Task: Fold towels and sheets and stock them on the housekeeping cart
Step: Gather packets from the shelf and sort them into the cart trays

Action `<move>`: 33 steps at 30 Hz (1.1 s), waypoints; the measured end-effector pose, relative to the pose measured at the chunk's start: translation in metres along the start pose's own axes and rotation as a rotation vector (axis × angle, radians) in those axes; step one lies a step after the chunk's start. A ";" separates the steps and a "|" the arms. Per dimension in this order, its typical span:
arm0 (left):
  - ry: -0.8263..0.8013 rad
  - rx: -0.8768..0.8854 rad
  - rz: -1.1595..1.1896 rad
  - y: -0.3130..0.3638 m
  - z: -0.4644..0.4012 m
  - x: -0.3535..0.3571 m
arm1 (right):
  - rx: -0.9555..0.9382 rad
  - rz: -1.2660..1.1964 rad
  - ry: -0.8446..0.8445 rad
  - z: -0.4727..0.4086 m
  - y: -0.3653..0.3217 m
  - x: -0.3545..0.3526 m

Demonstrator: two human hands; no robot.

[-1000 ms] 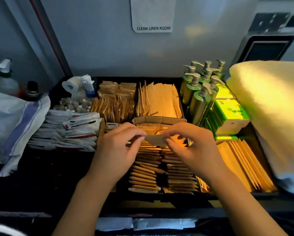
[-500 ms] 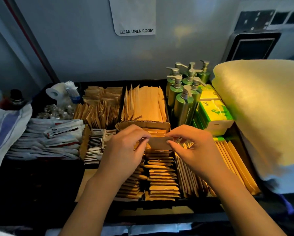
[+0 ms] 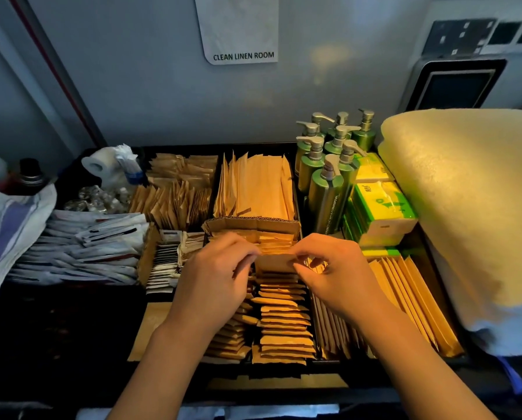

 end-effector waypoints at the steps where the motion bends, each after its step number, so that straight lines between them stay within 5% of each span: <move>1: -0.012 0.001 -0.009 0.000 -0.001 0.001 | 0.001 0.016 -0.003 0.000 0.000 0.002; 7: -0.144 -0.070 -0.052 -0.002 0.003 0.021 | -0.004 0.105 -0.044 0.005 0.005 0.010; 14: -0.069 -0.153 -0.062 -0.006 0.009 0.036 | 0.004 0.302 -0.132 0.001 0.010 0.021; 23: 0.036 -0.192 -0.080 -0.028 0.021 -0.001 | 0.003 0.267 -0.086 0.000 -0.005 0.021; 33: 0.076 -0.288 -0.112 -0.101 0.078 -0.076 | -0.308 0.166 -0.270 -0.009 -0.109 0.095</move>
Point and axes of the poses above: each hand's wrist, its own z-axis away from the middle knuckle, its own x-axis out of the palm, y = z × x, the point moved 2 cm from there along -z, towards the middle knuckle, and after that the axes turned 8 degrees about y, right-handed, at the moved point
